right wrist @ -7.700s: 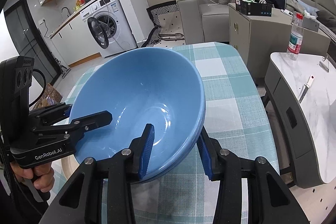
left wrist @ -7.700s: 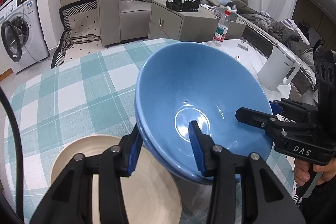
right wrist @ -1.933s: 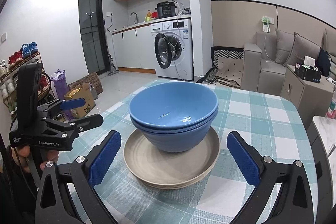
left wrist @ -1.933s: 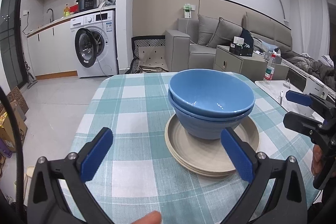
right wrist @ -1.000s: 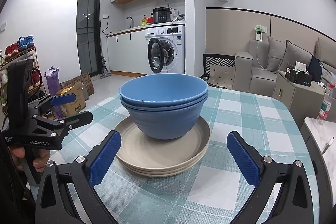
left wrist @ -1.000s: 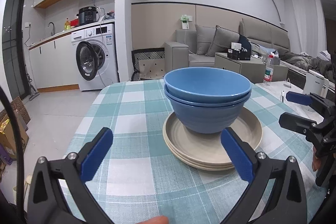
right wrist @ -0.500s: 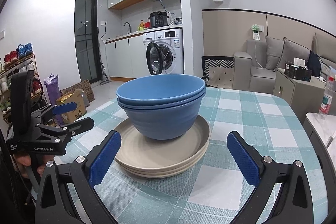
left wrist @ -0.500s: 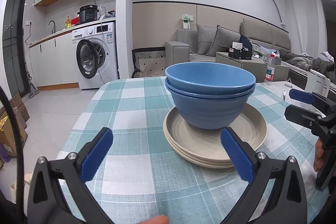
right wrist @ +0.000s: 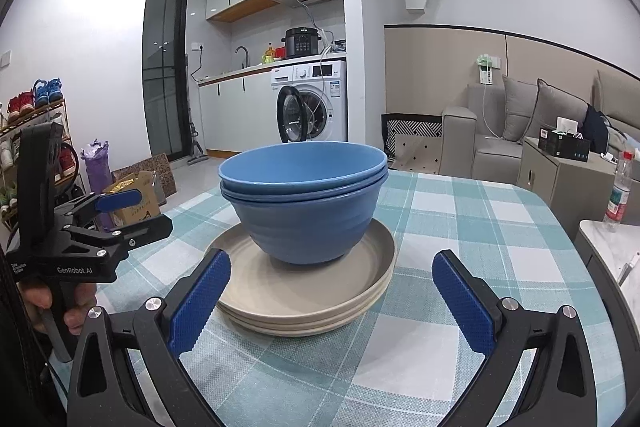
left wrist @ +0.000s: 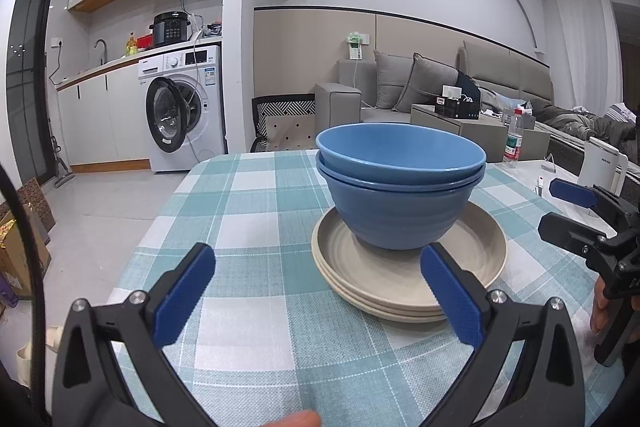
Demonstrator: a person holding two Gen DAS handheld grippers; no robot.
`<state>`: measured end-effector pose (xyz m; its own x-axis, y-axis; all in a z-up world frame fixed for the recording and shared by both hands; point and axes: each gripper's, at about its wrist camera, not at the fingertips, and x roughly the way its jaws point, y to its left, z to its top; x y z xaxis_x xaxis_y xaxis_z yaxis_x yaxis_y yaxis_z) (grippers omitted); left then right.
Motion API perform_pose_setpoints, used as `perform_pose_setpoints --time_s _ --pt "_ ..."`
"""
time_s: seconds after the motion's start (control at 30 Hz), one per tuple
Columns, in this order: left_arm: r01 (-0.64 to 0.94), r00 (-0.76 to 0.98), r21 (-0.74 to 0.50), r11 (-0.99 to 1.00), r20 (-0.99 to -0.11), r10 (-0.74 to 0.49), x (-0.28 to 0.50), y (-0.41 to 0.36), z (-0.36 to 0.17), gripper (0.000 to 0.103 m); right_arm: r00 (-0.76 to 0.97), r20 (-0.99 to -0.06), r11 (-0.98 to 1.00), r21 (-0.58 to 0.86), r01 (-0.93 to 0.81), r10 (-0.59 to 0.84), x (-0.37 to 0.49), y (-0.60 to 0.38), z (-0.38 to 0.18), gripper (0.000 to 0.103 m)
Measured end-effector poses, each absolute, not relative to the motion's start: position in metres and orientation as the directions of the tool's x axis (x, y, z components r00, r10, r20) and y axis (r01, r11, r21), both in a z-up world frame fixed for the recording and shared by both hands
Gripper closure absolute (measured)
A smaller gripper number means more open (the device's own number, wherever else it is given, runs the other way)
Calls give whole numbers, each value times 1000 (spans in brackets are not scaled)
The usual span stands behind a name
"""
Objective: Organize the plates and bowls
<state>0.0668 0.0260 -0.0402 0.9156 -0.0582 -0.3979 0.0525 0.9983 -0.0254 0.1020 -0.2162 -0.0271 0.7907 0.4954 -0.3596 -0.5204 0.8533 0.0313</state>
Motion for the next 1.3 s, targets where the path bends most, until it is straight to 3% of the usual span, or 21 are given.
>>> perform_pose_setpoints --time_s 1.3 --pt "59 914 -13 998 -402 -60 68 22 -41 0 788 -356 846 15 -533 503 98 -216 -28 0"
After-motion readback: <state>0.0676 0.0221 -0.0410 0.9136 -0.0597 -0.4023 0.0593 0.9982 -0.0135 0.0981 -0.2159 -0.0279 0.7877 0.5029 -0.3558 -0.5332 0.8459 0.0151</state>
